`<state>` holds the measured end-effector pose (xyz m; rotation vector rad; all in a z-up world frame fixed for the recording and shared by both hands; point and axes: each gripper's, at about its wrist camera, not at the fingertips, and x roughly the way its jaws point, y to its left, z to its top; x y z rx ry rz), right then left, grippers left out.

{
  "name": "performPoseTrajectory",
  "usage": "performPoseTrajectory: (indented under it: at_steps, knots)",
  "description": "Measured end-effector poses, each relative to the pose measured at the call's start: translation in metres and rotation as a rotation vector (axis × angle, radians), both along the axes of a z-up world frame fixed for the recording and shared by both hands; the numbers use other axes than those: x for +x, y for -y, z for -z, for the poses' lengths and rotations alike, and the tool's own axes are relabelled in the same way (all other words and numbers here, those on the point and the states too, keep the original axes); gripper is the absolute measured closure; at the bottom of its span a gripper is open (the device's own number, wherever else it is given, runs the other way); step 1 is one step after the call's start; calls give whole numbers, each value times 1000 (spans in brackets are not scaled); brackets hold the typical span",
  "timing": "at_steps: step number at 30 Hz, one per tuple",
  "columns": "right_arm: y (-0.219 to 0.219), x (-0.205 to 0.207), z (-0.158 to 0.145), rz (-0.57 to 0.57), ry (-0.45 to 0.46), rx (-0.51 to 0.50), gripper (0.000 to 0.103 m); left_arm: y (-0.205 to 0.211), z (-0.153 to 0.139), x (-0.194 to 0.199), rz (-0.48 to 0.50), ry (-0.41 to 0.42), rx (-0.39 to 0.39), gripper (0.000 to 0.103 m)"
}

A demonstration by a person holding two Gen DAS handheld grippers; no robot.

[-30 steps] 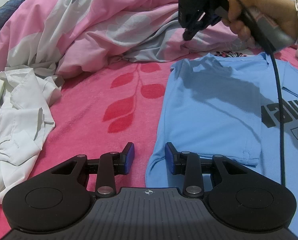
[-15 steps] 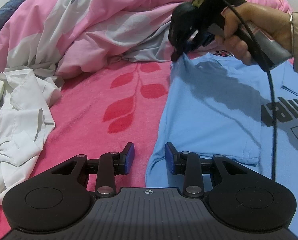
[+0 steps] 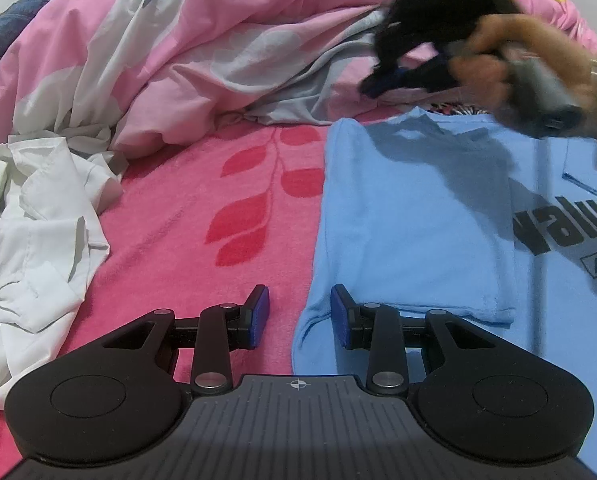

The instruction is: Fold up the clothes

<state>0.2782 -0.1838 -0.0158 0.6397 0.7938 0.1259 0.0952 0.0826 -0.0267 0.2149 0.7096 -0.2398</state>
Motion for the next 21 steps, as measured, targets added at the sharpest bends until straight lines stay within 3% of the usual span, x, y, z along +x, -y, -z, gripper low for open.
performPoseTrajectory:
  at_steps: [2, 4, 6, 10, 15, 17, 19, 21]
  knots:
    - [8, -23, -9, -28, -8, -27, 92, -2, -1, 0, -3, 2, -6, 66]
    - [17, -47, -14, -43, -37, -41, 69, -5, -2, 0, -11, 4, -15, 64]
    - [28, -73, -15, -50, -67, -44, 64, -9, -5, -1, -24, 11, -34, 64]
    - [33, -112, -6, -53, -110, -54, 63, -19, -8, 0, -74, 28, -44, 64]
    - [3, -135, 4, -166, -29, -142, 67, -32, -7, 8, -144, 3, -57, 64]
    - [-10, -140, 14, -228, -21, -207, 68, -35, -10, 8, -156, 23, -82, 64]
    - [-19, -146, 23, -249, -23, -311, 77, -37, -15, 6, -157, 51, -113, 64]
    - [-24, -153, 20, -261, -4, -368, 77, -31, -14, 6, -132, 49, -109, 64]
